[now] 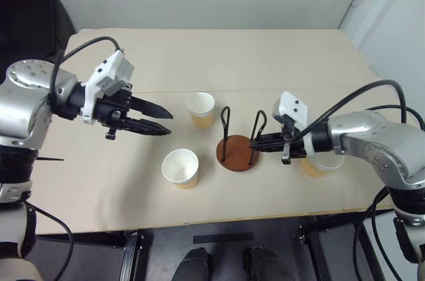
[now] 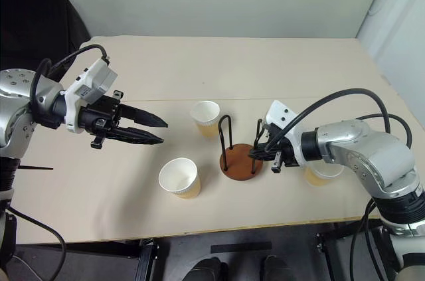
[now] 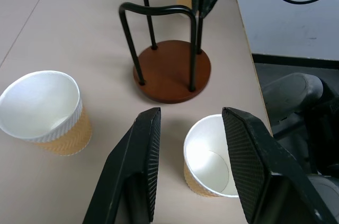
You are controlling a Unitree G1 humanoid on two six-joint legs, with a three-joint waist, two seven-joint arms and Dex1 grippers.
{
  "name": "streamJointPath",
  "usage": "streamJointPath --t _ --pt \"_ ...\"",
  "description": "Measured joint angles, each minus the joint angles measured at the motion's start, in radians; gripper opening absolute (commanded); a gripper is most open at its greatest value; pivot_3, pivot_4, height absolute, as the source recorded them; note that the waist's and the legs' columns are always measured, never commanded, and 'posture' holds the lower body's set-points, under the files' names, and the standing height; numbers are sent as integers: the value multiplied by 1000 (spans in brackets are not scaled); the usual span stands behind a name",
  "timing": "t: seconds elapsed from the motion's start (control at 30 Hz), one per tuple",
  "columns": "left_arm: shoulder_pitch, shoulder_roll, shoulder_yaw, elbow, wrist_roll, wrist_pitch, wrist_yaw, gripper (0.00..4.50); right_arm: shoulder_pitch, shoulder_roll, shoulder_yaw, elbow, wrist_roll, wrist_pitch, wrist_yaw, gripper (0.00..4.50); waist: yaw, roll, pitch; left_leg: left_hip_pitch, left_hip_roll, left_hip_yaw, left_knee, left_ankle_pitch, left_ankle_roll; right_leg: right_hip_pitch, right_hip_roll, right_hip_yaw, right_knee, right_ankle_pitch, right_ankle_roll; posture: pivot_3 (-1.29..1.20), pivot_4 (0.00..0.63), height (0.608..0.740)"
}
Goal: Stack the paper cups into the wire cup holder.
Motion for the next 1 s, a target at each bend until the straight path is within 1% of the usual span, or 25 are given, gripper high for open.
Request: streamJointPath --t 0.17,0.2,0.23,0.27,0.43,0.7,0.87,1.0 --pt "0 -2 1 0 1 4 0 1978 11 9 60 16 -51 -38 -9 12 0 0 0 0 0 0 0 0 0 0 0 0 0 0 0 0 150 740" --pt "0 -3 1 0 1 4 0 1978 18 8 67 16 -62 -46 -10 523 0 0 0 0 0 0 0 0 0 0 0 0 0 0 0 0 150 740" --pt "0 -5 1 0 1 4 0 1978 31 5 73 16 -72 -57 -9 663 0 0 0 0 0 0 0 0 0 0 0 0 0 0 0 0 150 740" --pt "0 -7 1 0 1 4 0 1978 40 1 76 16 -76 -62 -8 937 0 0 0 0 0 0 0 0 0 0 0 0 0 0 0 0 150 740" --pt "0 -24 1 0 3 4 0 1978 61 -28 93 17 -114 -95 -1 2595 0 0 0 0 0 0 0 0 0 0 0 0 0 0 0 0 150 740" --pt "-1 -40 1 0 15 4 0 1978 78 -69 99 28 -146 -126 19 2595 0 0 0 0 0 0 0 0 0 1 0 0 0 0 0 0 150 740" --pt "-6 -61 1 3 23 3 0 1978 78 -75 90 45 -164 -145 18 2595 0 0 0 0 0 0 0 0 0 1 0 0 0 0 0 0 150 740" --pt "-13 -73 1 11 28 2 0 1978 78 -112 70 44 -163 -143 34 2595 0 0 0 0 0 0 0 0 0 1 0 0 0 0 0 0 150 740"
